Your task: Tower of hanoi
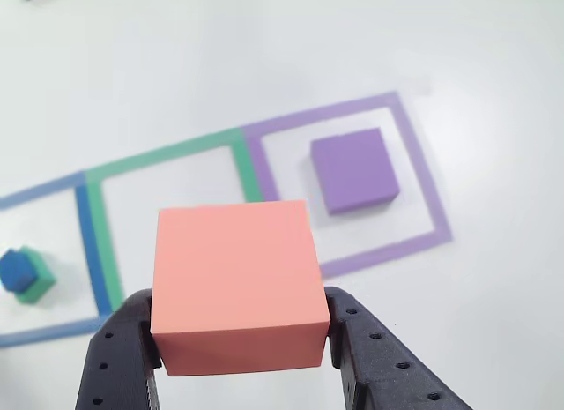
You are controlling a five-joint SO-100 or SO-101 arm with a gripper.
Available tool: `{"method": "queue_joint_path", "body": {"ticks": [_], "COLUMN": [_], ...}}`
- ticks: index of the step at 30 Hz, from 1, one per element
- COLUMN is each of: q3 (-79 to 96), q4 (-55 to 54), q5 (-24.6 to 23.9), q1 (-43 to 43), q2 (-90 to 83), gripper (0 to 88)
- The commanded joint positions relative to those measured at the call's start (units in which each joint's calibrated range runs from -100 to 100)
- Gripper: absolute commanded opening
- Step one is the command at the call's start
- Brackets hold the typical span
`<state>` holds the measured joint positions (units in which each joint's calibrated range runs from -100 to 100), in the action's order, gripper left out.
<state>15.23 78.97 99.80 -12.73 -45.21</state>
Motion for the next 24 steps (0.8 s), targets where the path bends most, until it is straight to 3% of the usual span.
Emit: {"method": "queue_joint_path", "body": {"ticks": [1, 15, 24], "q3": [-11.82, -15.28, 13.26], "q4": [9.7, 15.2, -4.14], "q5": [0.2, 0.2, 0.2], "q1": [4.3, 11.55, 9.57], "q2": [-1.83, -5.11, -12.24], "gripper": [11.5, 11.4, 11.7]}}
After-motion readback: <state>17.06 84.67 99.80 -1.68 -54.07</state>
